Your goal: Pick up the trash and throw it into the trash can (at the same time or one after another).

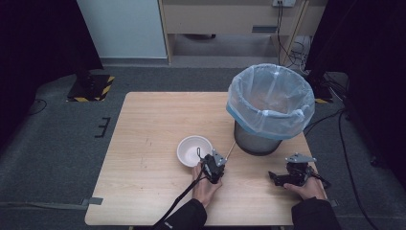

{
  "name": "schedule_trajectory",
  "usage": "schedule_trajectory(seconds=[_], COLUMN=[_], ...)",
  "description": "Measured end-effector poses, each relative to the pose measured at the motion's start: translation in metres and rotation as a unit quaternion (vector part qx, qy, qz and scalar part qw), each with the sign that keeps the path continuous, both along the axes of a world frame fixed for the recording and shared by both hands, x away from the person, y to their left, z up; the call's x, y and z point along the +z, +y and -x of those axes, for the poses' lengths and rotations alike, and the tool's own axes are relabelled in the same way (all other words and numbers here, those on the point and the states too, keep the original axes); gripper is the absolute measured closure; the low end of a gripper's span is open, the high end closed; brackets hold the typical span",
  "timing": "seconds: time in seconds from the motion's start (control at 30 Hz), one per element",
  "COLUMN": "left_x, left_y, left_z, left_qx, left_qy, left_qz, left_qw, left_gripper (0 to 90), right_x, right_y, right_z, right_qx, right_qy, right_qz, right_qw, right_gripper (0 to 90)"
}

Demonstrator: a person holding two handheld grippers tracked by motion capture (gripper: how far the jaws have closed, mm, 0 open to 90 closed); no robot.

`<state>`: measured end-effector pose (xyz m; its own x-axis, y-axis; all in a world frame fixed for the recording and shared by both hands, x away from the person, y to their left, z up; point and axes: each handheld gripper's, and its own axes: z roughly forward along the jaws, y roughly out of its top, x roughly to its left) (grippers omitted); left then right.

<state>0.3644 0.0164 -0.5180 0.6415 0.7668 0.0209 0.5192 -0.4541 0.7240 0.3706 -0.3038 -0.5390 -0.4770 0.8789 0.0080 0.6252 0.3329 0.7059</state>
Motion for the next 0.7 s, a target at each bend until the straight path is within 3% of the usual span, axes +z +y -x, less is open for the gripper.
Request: schedule_trajectory(seconds=[0.23,0.53,0.6,0.7], left_x=[0.008,-0.006,-0.007,-0.006], left_y=[0.015,0.024,0.025,0.024], left_z=[0.009,0.011,0.012,0.010], left_qx=[-0.016,-0.024,-0.020,-0.019], left_qy=[0.004,0.037,0.038,0.040], left_qz=[0.019,0.019,0.028,0.024], left_qw=[0.9997,0.9988,0.9987,0.9987], left_gripper=[86.0,85.9,85.9,85.6], right_x=[0.000,0.000,0.000,0.000], right_y=[0.000,0.000,0.000,0.000], right_z=[0.000,0.000,0.000,0.000], right_qx=[0.000,0.001,0.001,0.001], right_qy=[-0.001,-0.001,-0.001,-0.001], right_qz=[0.000,0.001,0.001,0.001], right_qw=[1.0000,1.0000,1.0000,1.0000], right_gripper=[0.7,0.8,0.8,0.8])
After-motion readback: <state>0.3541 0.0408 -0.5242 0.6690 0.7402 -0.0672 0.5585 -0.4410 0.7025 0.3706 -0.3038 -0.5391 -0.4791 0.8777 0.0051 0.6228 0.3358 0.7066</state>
